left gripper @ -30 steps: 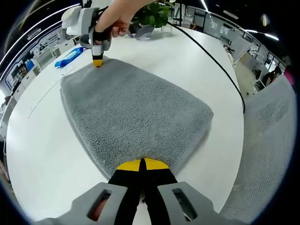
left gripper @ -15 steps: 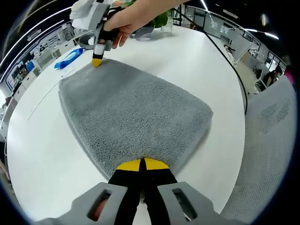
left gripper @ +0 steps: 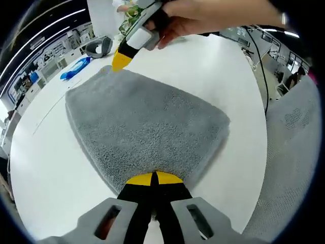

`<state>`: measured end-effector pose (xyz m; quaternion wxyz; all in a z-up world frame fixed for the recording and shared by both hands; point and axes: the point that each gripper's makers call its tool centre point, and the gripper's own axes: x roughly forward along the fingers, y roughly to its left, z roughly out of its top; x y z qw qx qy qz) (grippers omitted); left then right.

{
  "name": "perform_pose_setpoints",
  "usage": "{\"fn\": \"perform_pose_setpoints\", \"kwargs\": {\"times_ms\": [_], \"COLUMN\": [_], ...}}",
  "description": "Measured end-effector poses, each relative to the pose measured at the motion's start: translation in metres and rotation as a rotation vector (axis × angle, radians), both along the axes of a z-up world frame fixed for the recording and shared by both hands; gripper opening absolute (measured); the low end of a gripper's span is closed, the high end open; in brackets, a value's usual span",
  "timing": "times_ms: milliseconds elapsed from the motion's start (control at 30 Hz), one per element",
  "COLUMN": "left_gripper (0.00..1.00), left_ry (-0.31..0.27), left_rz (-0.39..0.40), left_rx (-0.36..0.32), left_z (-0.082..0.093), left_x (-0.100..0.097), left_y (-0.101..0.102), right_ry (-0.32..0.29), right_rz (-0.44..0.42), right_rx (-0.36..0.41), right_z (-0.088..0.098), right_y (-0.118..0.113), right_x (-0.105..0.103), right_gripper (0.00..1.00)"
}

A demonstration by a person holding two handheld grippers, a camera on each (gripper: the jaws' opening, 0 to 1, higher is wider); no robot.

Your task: Fold the towel on the table until its edges align and the towel forms a compact rectangular stack.

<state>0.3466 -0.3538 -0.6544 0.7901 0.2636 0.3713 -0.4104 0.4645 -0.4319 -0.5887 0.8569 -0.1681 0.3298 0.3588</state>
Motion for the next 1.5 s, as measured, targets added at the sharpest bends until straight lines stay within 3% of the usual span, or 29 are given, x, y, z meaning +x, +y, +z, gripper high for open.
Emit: {"fn": "perform_pose_setpoints", "kwargs": {"times_ms": [133,167,333,433,667,800,933,1267,1500], "left_gripper": [0.01,0.01,0.08,0.16,0.26,0.27,0.27,0.27,0.27], "left_ry": [-0.025,-0.021,-0.056,-0.031,-0.080,-0.084,-0.099,-0.053,-0.068], "left_rz": [0.000,0.035,-0.018,-0.012,-0.055,-0.116,-0.186,-0.213,-0.241], "left_rx": [-0.041,-0.076,-0.151,-0.179,-0.236,-0.222,-0.158,-0.082,-0.038], "left_z": [0.002,0.003,0.014,0.017,0.038,0.041,0.035,0.007,0.000], "left_x": [0.001,0.002,-0.002,-0.004,-0.010,-0.018,-0.025,-0.028,-0.027], "left_y": [0.001,0.001,0.004,0.008,0.015,0.014,0.015,0.020,0.021], "right_ry": [-0.019,-0.024,-0.026,-0.003,0.049,0.076,0.082,0.122,0.122], "right_rz": [0.016,0.017,0.018,0.023,0.075,0.116,0.195,0.191,0.220], "right_rx": [0.021,0.027,0.049,0.062,0.042,0.014,-0.050,-0.101,-0.128], "right_z": [0.013,0.015,0.017,0.010,-0.007,-0.018,-0.030,-0.053,-0.065], "right_y": [0.008,0.009,0.013,0.015,0.016,0.018,0.020,0.008,0.003], "right_x": [-0.027,-0.032,-0.064,-0.085,-0.125,-0.145,-0.161,-0.160,-0.166], "right_gripper": [0.03,0.03,0.04,0.06,0.11,0.13,0.17,0.23,0.26]}}
